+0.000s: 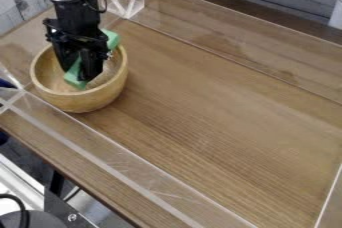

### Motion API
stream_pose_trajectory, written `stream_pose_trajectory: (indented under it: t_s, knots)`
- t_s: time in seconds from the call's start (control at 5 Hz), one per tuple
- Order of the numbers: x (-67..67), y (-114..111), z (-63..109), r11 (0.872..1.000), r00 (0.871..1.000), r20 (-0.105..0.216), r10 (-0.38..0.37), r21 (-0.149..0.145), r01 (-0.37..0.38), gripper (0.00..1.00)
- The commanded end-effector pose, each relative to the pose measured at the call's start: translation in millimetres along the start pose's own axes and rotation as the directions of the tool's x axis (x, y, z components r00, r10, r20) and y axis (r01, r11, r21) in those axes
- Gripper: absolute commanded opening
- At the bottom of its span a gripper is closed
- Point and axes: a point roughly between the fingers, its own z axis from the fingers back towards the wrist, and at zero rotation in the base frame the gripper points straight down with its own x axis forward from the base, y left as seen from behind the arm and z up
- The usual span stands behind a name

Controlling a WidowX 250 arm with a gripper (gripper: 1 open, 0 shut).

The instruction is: Put the green block in the brown bowl

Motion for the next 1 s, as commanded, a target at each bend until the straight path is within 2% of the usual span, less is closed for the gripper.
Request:
stream_pose_trajectory:
  t_s: [0.0,0.8]
  knots:
    - [11.1,3.3,12.3,1.0,0.999,0.04,-0.007,0.031,0.006,0.0]
    - [15.4,2.3,8.6,1.0,1.0,0.019,0.003,0.031,-0.003,0.0]
